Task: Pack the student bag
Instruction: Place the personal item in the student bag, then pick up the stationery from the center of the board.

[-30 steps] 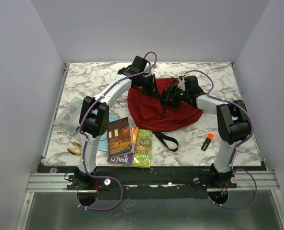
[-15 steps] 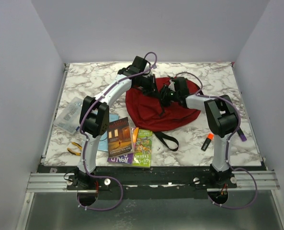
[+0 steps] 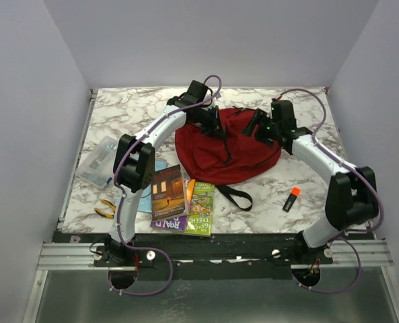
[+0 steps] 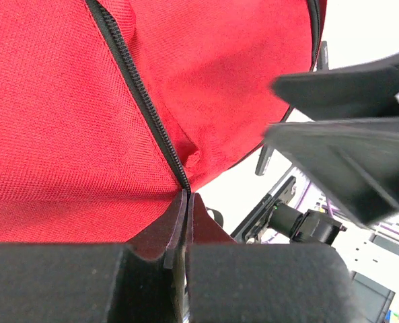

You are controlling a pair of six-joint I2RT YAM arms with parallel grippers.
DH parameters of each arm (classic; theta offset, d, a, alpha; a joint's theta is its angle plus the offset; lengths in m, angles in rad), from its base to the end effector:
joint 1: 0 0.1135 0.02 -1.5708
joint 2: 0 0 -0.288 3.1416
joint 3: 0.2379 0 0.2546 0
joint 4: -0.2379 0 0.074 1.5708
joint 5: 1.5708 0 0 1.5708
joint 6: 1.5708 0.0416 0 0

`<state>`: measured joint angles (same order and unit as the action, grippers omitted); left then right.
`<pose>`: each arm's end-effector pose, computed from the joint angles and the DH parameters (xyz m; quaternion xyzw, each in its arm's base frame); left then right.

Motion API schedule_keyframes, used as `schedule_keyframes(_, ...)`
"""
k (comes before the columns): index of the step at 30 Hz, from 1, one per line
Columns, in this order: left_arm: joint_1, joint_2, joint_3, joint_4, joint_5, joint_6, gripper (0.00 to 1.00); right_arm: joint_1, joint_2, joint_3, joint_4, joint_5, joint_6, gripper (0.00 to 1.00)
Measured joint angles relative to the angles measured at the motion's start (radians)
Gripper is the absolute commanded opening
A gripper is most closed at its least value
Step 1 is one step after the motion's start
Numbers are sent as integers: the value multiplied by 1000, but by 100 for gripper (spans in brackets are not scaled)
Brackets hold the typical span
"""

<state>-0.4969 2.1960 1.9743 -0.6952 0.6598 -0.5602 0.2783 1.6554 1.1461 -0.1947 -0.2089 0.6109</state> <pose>0.4345 -0.2646 0.2663 0.0756 0.8988 -0.4181 0.1077 0.3602 0.1119 0.2580 0.1062 0.8974 0.2651 0.3364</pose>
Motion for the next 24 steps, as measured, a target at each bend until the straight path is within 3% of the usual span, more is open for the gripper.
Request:
schedule_keyframes(3,-1,2,0,0,0,0,0,-2,-141,-31,-100,177,-14,84)
schedule_keyframes(6,-1,4,0,0,2,0,0,-10,-232,-84,-215,332,11,85)
schedule_keyframes(11,-1,14,3,0,5,0,0,-96,-354,-273,-374,429,85,90)
schedule_keyframes(17,-1,17,12,0,11,-4,0,-136,-526,-427,-561,518,246,84)
schedule_keyframes(24,-1,31,19,2,23,-16,0,-136,-566,-482,-543,518,386,75)
